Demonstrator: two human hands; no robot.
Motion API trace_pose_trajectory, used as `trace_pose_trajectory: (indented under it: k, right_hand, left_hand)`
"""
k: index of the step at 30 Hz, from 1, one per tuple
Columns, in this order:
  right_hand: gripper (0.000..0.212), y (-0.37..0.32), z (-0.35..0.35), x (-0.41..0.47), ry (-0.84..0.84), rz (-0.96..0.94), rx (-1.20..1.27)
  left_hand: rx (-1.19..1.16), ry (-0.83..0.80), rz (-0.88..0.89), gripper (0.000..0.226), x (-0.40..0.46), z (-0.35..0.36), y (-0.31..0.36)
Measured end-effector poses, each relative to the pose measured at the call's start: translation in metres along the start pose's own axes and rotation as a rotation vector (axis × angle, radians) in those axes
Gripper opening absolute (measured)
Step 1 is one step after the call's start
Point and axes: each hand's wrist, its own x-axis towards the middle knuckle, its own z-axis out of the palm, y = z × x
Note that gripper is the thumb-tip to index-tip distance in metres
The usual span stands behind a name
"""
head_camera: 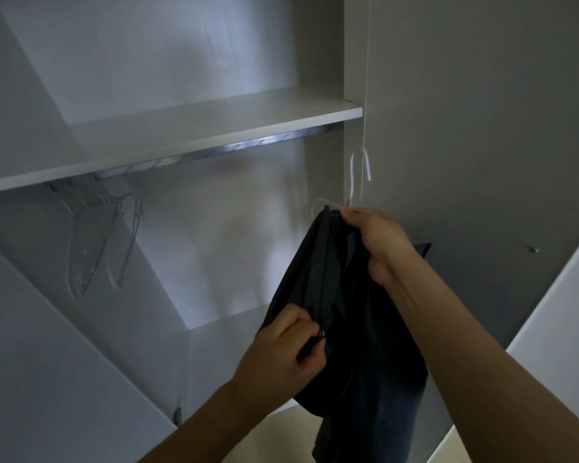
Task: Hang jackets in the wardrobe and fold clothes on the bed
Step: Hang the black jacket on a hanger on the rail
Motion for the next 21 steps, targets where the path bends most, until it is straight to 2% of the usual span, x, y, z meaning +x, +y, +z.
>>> trace_pose_trajectory:
  k: [2,3,4,6,7,9,10,12,13,15,17,18,20,21]
  right_hand:
    - [0.016,0.003,0.006,-0.001,-0.064,0.005,-0.040]
    - [0.017,0.004,0.007,-0.002,-0.094,0.011,-0.063]
    - [0.020,0.004,0.008,-0.002,-0.120,0.013,-0.088]
    - [0.027,0.000,0.009,-0.003,-0.168,0.008,-0.109]
    - [0.028,-0.002,0.011,-0.003,-0.185,0.004,-0.102]
    - [0.024,-0.003,0.014,-0.002,-0.186,-0.005,-0.068]
    - [0.020,-0.004,0.015,-0.003,-0.174,-0.019,-0.052]
    - [0.011,-0.004,0.009,-0.004,-0.119,-0.105,-0.123]
    - [0.015,-0.003,0.003,-0.006,-0.078,-0.168,-0.219]
    - [0.042,0.002,-0.009,-0.013,-0.021,-0.264,-0.429]
    - [0.050,0.011,-0.015,-0.019,-0.045,-0.317,-0.607]
    - [0.046,0.016,-0.015,-0.022,-0.081,-0.322,-0.676]
    - [0.019,0.026,-0.013,-0.025,-0.161,-0.277,-0.748]
    - [0.016,0.030,-0.013,-0.026,-0.177,-0.270,-0.796]
  left_hand:
    - [-0.002,-0.121,0.050,0.015,0.007,-0.013,-0.007]
    - [-0.038,-0.131,0.033,0.018,0.018,-0.024,-0.011]
    - [-0.102,-0.084,-0.047,0.023,0.031,-0.035,-0.014]
    - [-0.197,-0.003,-0.320,0.043,0.063,-0.051,-0.020]
    - [-0.210,-0.086,-0.452,0.050,0.079,-0.054,-0.022]
    - [-0.277,-0.311,-0.602,0.044,0.101,-0.049,-0.023]
    - [-0.317,-0.301,-0.639,0.037,0.108,-0.047,-0.024]
    - [-0.419,-0.085,-0.730,0.026,0.117,-0.048,-0.029]
    - [-0.476,0.049,-0.779,0.022,0.117,-0.050,-0.033]
    - [-0.597,0.224,-0.811,0.015,0.117,-0.052,-0.039]
    - [-0.651,0.282,-0.782,0.013,0.119,-0.052,-0.036]
    - [-0.654,0.295,-0.759,0.013,0.121,-0.051,-0.033]
    - [-0.650,0.337,-0.716,0.013,0.123,-0.048,-0.026]
    - [-0.639,0.362,-0.697,0.012,0.123,-0.047,-0.022]
